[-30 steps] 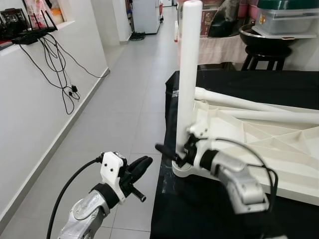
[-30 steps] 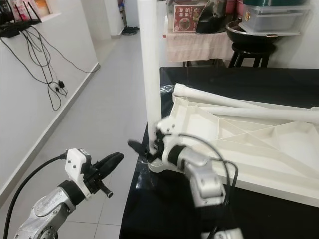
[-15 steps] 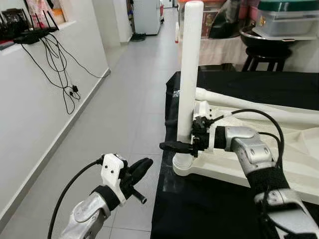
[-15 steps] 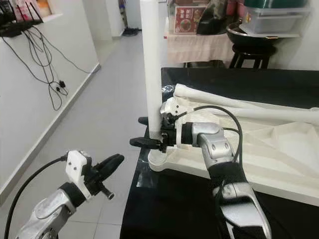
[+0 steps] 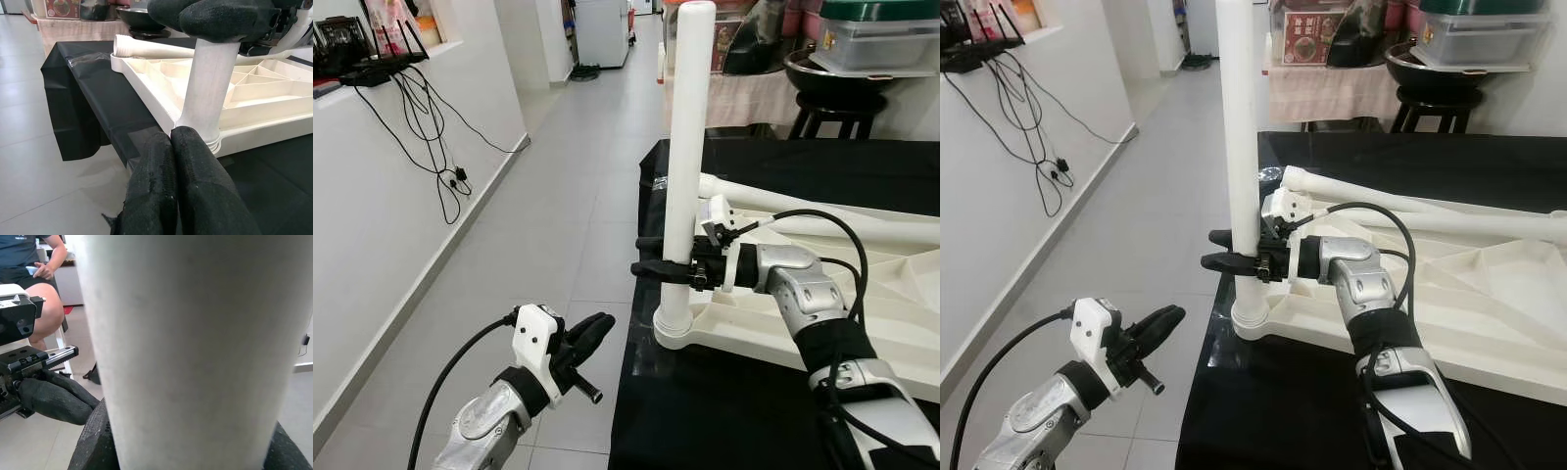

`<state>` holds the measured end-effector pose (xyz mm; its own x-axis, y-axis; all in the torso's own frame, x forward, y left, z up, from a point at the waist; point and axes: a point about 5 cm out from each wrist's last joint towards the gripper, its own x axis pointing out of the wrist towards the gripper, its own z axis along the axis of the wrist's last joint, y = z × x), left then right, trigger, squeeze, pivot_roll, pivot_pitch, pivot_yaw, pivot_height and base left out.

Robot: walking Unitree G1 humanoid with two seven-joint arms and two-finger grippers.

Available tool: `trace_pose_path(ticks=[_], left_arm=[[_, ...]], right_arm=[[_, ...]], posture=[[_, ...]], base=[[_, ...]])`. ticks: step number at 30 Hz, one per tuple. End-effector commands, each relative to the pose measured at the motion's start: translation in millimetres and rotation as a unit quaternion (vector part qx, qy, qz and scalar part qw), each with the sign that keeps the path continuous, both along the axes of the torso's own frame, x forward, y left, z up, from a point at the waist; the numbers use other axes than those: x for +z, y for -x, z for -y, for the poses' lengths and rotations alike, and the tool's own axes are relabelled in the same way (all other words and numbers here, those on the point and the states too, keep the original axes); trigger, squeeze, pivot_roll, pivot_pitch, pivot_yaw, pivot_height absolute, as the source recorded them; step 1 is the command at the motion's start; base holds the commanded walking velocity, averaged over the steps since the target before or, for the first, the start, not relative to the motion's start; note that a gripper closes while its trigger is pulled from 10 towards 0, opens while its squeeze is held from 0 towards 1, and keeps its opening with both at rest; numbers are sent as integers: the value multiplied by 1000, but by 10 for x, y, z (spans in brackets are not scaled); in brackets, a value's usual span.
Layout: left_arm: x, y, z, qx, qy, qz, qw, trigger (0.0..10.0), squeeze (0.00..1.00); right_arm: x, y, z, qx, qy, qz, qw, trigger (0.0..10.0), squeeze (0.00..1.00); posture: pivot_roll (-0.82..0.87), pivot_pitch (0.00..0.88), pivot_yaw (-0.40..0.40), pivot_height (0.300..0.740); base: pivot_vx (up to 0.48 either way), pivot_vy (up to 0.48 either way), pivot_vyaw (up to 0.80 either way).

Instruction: Building children table

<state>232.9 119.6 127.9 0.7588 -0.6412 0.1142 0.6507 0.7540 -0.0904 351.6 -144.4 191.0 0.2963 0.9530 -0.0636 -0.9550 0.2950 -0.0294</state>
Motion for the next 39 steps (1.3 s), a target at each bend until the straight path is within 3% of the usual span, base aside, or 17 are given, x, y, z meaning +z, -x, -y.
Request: trace_pose_path(ticks=[1,5,6,7,8,10,11,16,22,23,25,26,27,28,34,35,39], left_arm=[[8,9,-11,-3,0,-2,1000,10000,0],[11,17,-21,0,0,0,1000,10000,0],[8,21,-25,0,0,0,1000,10000,0],[13,18,-39,1,-1,0,1000,10000,0],[13,18,-39,1,-1,0,1000,10000,0],[23,11,-56,2,-2,1,1000,10000,0],[14,8,-68,1,-6,0,1000,10000,0],[4,2,-76,-3,-9,-4,1000,10000,0],[12,-7,-101,14,-13,2,1000,10000,0],[11,-10,-103,16,-13,2,1000,10000,0],[11,-10,-103,16,-13,2,1000,10000,0],[9,-15,-101,16,-13,2,1000,10000,0],[9,-15,-101,16,-13,2,1000,10000,0],[6,-21,-98,11,-11,0,1000,10000,0],[5,-27,-82,4,-10,-2,1000,10000,0],[6,-28,-76,3,-9,-2,1000,10000,0],[10,-29,-64,4,-9,-1,1000,10000,0]], right_arm=[[-128,31,-1,-38,-6,-6,999,0,0],[-321,94,4,-251,-1,2,968,0,0],[-378,99,38,-359,-7,-1,933,0,0],[-506,147,176,-540,-6,-36,841,0,0],[-506,147,176,-540,-6,-36,841,0,0],[-683,303,360,-699,17,-81,710,0,0],[-627,361,202,-617,28,-44,785,0,0],[-683,464,-65,-444,62,-21,893,0,0],[-676,470,-110,-438,70,-11,896,0,0],[-669,480,-108,-447,73,-10,892,2627,0],[-669,480,-108,-447,73,-10,892,2627,0],[-629,476,-136,-437,69,2,897,10000,0],[-629,476,-136,-437,69,2,897,10000,0],[-537,449,-196,-407,38,-3,913,10000,1000],[-255,380,-269,-273,-12,5,962,10000,686],[-208,375,-258,-230,-4,16,973,10000,0],[-203,374,-214,-146,30,32,988,10000,0]], posture=[[-12,11,36,740],[-16,16,18,740],[-16,16,18,740],[-19,22,19,740],[-19,22,19,740],[-19,22,19,740],[-31,16,57,740],[2,19,34,740],[-5,15,39,740],[-8,12,41,740],[-8,12,41,740],[-11,7,43,740],[-11,7,43,740],[-14,4,47,740],[-11,0,45,740],[-10,0,44,740],[-5,0,42,740]], base=[[0,0,0],[0,0,0],[0,0,0],[0,0,0],[0,0,0],[0,0,0],[0,0,0],[0,0,0],[0,0,0],[0,0,0],[0,0,0],[0,0,0],[0,0,0],[0,0,0],[0,0,0],[0,0,0],[0,0,0]])
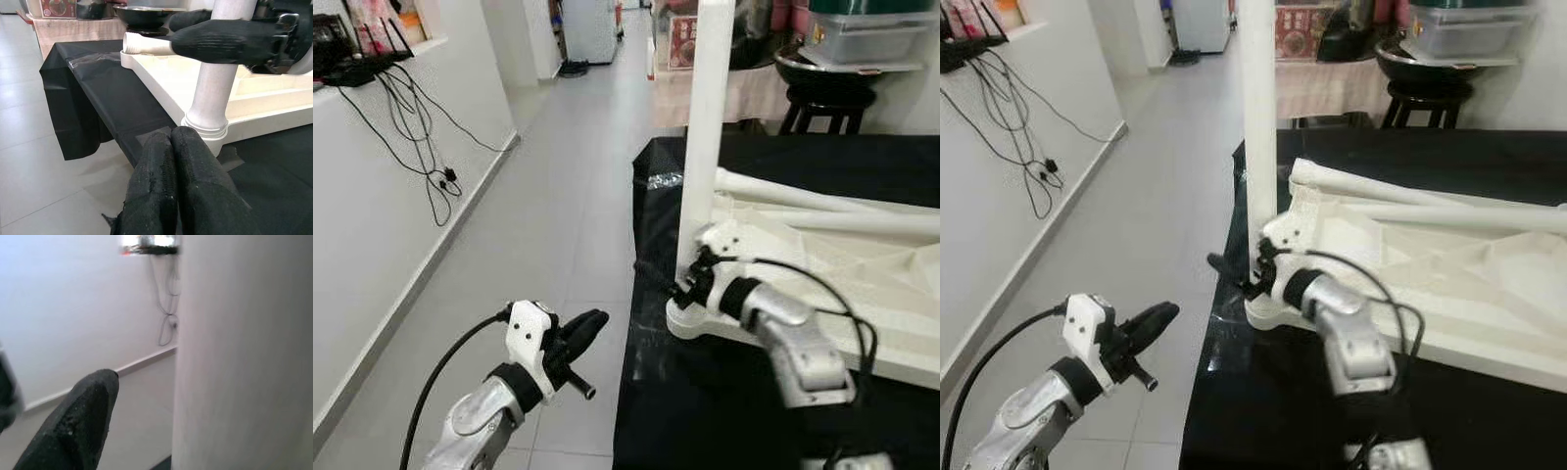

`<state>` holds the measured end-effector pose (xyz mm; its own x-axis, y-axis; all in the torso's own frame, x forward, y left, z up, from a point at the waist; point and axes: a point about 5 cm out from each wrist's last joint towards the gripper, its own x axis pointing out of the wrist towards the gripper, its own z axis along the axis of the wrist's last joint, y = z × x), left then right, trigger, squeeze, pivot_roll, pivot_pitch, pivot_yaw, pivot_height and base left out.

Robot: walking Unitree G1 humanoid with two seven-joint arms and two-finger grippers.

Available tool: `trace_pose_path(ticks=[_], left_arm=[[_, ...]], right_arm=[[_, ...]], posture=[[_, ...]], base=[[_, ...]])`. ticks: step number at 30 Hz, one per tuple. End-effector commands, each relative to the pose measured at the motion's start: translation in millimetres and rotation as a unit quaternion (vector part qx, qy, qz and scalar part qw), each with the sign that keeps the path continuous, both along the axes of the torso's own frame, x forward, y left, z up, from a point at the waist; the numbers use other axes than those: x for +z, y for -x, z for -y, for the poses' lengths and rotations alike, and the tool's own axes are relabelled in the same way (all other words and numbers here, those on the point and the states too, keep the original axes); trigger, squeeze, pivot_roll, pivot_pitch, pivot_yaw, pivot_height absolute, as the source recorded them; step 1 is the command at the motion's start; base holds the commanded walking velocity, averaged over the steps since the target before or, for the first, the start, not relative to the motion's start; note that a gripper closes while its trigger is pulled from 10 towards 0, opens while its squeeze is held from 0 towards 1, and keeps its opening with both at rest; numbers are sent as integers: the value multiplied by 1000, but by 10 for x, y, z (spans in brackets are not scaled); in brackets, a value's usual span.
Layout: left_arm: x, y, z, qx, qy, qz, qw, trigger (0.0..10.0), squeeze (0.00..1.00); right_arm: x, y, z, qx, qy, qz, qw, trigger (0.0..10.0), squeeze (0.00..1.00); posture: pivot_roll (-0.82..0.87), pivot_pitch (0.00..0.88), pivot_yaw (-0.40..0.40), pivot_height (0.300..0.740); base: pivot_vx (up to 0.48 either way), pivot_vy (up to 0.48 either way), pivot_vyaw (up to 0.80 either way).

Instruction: Building children table

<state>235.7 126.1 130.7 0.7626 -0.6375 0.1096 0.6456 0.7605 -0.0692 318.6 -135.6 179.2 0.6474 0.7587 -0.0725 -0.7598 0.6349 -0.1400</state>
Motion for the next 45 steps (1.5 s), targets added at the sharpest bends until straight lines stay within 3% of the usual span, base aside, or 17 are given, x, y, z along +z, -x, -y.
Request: trace_pose_path(ticks=[1,4,10,11,12,13,26,32,34,36,38,39,40,42,45], left_arm=[[-18,-1,1,0,0,-6,1000,10000,0],[-15,8,24,0,0,-6,1000,10000,0],[-13,27,41,-3,1,-7,1000,10000,0],[-13,34,45,-4,1,-8,1000,10000,0],[-15,38,46,-5,0,-9,1000,10000,0],[-16,46,48,-7,0,-10,1000,10000,0],[-31,65,51,-10,1,-13,1000,10000,0],[-26,70,42,-9,2,-13,1000,10000,0],[-18,74,29,-9,2,-12,1000,10000,0],[-11,74,2,-8,2,-12,1000,10000,0],[-9,73,-4,-8,2,-11,1000,10000,0],[-6,65,-9,-7,2,-11,1000,10000,0],[-10,53,-20,-6,1,-10,1000,10000,0],[-15,44,-29,-5,0,-10,1000,10000,0],[-14,31,-19,-5,1,-10,1000,10000,0]], right_arm=[[-85,44,-126,52,-2,-16,999,10000,0],[-157,-38,-26,112,42,-29,992,10000,0],[-123,-243,48,103,55,-36,993,10000,0],[-102,-275,60,106,49,-39,992,9412,0],[-88,-299,73,109,44,-43,992,2784,0],[-90,-306,100,122,41,-52,990,0,0],[-179,-283,201,150,42,-65,986,0,0],[-237,-188,245,146,63,-53,986,0,0],[-277,-112,226,101,53,-52,992,0,0],[-347,-45,45,-23,14,-27,999,0,0],[-358,-28,9,-55,4,-20,998,0,0],[-510,103,-164,-115,-5,-37,993,0,0],[-480,149,-255,-145,5,-7,989,0,0],[-462,155,-297,-165,-7,-3,986,0,0],[-547,89,-191,-209,-26,-48,976,0,0]], posture=[[-5,0,42,740],[4,2,37,740],[5,10,39,740],[9,10,42,740],[9,10,42,740],[11,12,43,740],[7,7,45,740],[3,13,47,740],[-6,22,40,740],[-16,28,39,740],[-16,28,39,740],[-19,37,49,740],[-35,27,66,740],[-43,23,70,740],[-35,18,55,740]], base=[[0,0,0],[0,0,0],[0,0,0],[0,0,0],[0,0,0],[0,0,0],[0,0,0],[0,0,0],[0,0,0],[0,0,0],[0,0,0],[0,0,0],[0,0,0],[0,0,0],[0,0,0]])
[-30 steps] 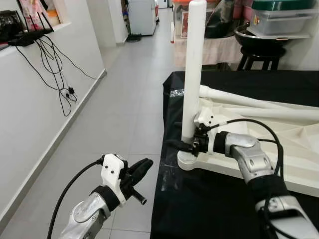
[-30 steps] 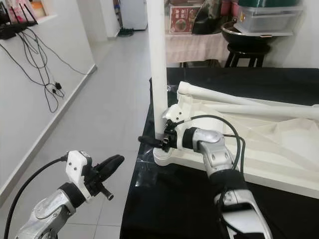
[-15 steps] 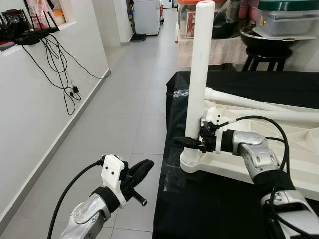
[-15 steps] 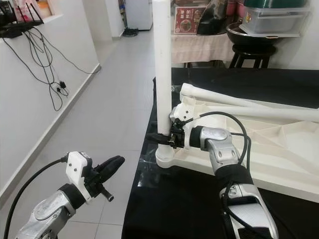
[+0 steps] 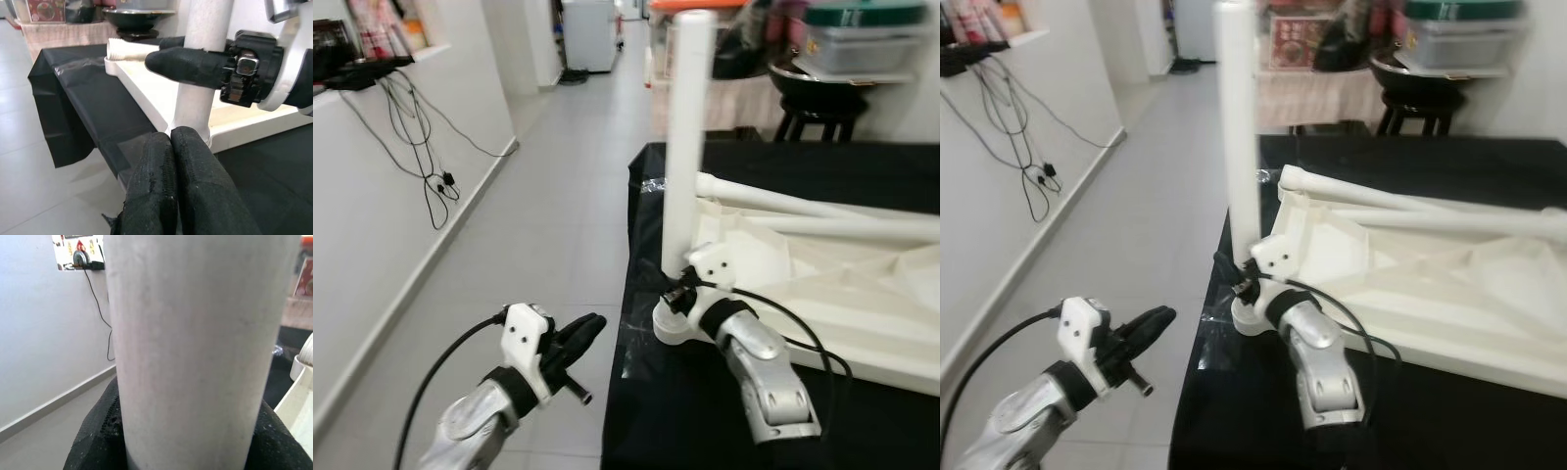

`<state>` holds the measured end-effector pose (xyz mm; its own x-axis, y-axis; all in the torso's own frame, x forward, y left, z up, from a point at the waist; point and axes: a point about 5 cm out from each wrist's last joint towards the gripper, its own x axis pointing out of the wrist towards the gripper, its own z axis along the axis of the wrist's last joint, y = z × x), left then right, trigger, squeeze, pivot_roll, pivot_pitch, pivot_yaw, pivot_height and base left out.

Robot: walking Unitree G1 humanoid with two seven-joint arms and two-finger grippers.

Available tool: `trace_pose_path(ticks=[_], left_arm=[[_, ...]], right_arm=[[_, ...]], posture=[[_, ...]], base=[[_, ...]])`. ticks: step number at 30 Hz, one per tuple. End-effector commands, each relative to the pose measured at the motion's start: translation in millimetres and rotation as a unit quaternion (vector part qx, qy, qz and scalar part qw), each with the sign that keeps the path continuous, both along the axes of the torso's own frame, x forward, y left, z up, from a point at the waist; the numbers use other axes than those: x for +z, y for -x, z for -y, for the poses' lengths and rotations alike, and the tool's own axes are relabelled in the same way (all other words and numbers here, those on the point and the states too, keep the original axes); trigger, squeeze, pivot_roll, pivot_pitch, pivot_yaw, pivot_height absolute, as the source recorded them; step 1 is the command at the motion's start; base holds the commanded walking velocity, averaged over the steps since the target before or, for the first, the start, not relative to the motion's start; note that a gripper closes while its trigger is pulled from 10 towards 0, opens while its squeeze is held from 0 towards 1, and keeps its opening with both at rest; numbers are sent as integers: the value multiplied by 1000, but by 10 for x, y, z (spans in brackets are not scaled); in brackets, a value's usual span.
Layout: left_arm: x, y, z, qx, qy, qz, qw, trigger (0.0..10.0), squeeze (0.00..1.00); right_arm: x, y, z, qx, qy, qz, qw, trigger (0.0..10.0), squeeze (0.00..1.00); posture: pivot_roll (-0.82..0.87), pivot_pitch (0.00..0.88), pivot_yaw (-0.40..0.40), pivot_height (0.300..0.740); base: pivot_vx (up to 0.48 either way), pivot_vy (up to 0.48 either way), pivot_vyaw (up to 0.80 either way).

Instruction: Building children table

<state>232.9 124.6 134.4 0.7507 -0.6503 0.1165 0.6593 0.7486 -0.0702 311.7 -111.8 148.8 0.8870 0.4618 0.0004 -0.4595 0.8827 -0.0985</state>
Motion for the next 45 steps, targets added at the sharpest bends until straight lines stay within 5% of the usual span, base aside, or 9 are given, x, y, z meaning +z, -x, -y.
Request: trace_pose_path(ticks=[1,8,9,10,17,18,36,39,45], left_arm=[[-54,-5,-27,-3,0,-14,1000,10000,0],[-46,-18,-31,10,-2,-9,1000,10000,0],[-43,-20,-28,12,-1,-8,1000,10000,0],[-44,-21,-20,11,-1,-8,1000,10000,0],[-45,-23,11,3,2,-10,1000,10000,0],[-44,-24,16,2,3,-10,1000,10000,0],[-43,22,18,2,2,-13,1000,10000,0],[-48,30,20,1,1,-15,1000,10000,0],[-53,34,25,2,1,-15,1000,10000,0]], right_arm=[[-254,10,36,-9,0,-71,997,0,0],[-193,70,-45,4,26,-57,998,0,0],[-176,85,-51,20,9,-71,997,10000,0],[-145,89,-63,51,-5,-78,996,10000,1000],[168,77,-88,244,-7,-33,969,10000,1000],[238,62,-45,302,18,-19,953,10000,51],[432,-346,53,418,63,-30,906,10000,0],[379,-345,81,425,56,-40,903,0,0],[314,-322,126,429,47,-47,901,0,0]], posture=[[-27,18,44,740],[-31,13,46,740],[-31,11,45,740],[-33,9,47,740],[-26,8,40,740],[-25,9,39,740],[17,20,42,740],[29,17,42,740],[25,18,42,740]], base=[[0,0,0],[0,0,0],[0,0,0],[0,0,0],[0,0,0],[0,0,0],[0,0,0],[0,0,0],[0,0,0]])
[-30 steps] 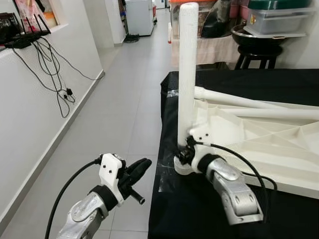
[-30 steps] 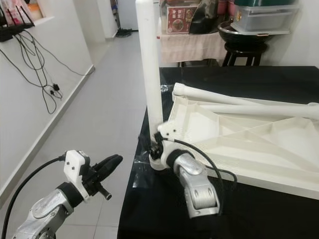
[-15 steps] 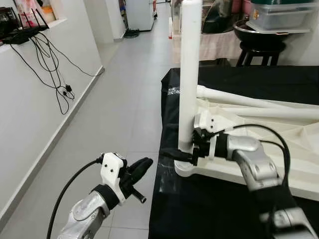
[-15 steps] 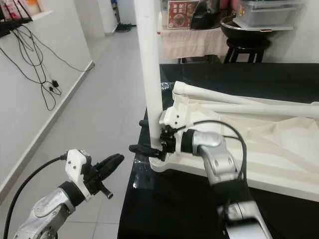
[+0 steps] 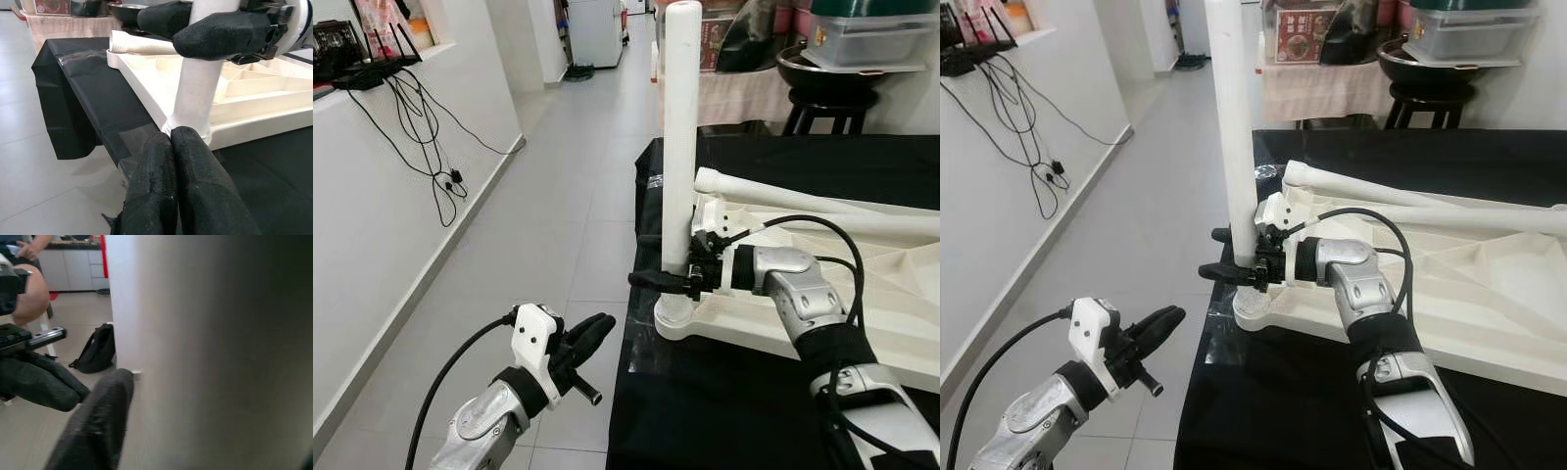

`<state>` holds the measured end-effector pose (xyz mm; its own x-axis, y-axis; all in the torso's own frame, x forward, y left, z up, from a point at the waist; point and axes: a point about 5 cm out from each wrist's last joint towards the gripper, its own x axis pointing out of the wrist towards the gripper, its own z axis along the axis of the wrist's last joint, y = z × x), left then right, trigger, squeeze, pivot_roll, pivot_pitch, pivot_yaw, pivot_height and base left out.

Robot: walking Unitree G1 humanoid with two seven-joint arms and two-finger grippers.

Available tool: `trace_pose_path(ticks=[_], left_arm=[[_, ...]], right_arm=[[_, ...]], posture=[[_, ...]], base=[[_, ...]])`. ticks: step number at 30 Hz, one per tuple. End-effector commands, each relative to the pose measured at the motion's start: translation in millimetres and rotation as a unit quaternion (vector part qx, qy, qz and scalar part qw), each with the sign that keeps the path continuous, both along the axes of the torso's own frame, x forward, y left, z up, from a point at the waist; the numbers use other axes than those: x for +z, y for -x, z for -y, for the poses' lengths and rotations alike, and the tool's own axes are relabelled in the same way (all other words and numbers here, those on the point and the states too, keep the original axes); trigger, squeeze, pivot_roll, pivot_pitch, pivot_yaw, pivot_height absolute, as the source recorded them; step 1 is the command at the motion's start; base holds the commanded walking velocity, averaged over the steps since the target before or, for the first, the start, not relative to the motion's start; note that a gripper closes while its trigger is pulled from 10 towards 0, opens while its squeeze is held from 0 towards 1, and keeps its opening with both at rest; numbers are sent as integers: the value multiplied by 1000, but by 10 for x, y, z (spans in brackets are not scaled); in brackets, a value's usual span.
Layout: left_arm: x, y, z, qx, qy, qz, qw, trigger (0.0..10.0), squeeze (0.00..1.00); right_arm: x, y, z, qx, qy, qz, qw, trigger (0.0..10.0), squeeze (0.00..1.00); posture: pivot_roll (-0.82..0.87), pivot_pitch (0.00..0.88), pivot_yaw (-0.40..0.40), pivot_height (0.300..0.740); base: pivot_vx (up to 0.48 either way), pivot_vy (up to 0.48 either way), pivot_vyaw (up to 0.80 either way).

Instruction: Building children table

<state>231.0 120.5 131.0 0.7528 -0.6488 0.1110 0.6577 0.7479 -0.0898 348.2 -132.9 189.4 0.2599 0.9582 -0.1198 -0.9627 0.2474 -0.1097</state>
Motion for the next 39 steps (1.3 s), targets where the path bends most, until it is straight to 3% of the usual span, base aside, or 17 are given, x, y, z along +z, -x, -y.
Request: trace_pose_path(ticks=[1,8,11,13,14,16,19,22,25,26,27,28,30,35,36,38,39], left_arm=[[-19,15,-16,1,-5,-7,1000,10000,0],[-20,18,-20,2,-4,-7,1000,10000,0],[-17,34,-51,2,-4,-7,1000,10000,0],[-17,34,-51,2,-4,-7,1000,10000,0],[-15,37,-68,3,-5,-7,1000,10000,0],[-13,34,-83,3,-6,-7,1000,10000,0],[-20,27,-91,2,-8,-8,1000,10000,0],[-35,2,-65,-14,-10,-13,1000,10000,0],[-24,2,-70,-8,-7,-9,1000,10000,0],[-20,0,-74,-2,-7,-7,1000,10000,0],[-17,-4,-73,1,-7,-6,1000,10000,0],[-16,-8,-71,2,-6,-5,1000,10000,0],[-16,-10,-70,2,-6,-5,1000,10000,0],[-19,-15,-55,-1,-5,-7,1000,10000,0],[-19,-17,-46,-3,-4,-7,1000,10000,0],[-19,-17,-46,-3,-4,-7,1000,10000,0],[-15,-19,-28,-4,-3,-6,1000,10000,0]], right_arm=[[-93,43,-84,31,2,-16,999,0,0],[-198,115,44,-7,-3,-14,1000,0,0],[-478,310,-32,-120,30,-21,992,0,0],[-478,310,-32,-120,30,-21,992,0,0],[-575,356,-155,-272,-1,-38,961,0,0],[-750,676,-356,-342,75,-13,937,0,0],[-677,670,-347,-363,67,5,929,0,0],[-692,482,-252,-384,42,-37,922,0,0],[-665,482,-300,-385,51,-35,921,0,0],[-646,481,-313,-387,47,-34,920,10000,0],[-618,496,-328,-392,35,-43,918,10000,447],[-594,501,-337,-393,20,-52,918,10000,1000],[-579,507,-344,-393,10,-59,917,10000,1000],[-373,445,-426,-321,-33,-35,946,10000,1000],[-299,439,-434,-257,-39,-24,965,10000,533],[-299,439,-434,-257,-39,-24,965,10000,533],[-236,442,-378,-142,-20,-6,990,10000,0]], posture=[[25,18,42,740],[14,17,40,740],[7,25,31,740],[7,25,31,740],[-3,29,32,740],[-8,32,40,740],[-20,22,63,740],[-7,14,47,740],[-20,13,54,740],[-16,13,50,740],[-21,9,52,740],[-21,9,52,740],[-21,9,52,740],[-16,7,52,740],[-12,8,50,740],[-12,8,50,740],[-10,10,43,740]], base=[[0,0,0],[0,0,0],[0,0,0],[0,0,0],[0,0,0],[0,0,0],[0,0,0],[0,0,0],[0,0,0],[0,0,0],[0,0,0],[0,0,0],[0,0,0],[0,0,0],[0,0,0],[0,0,0],[0,0,0]])
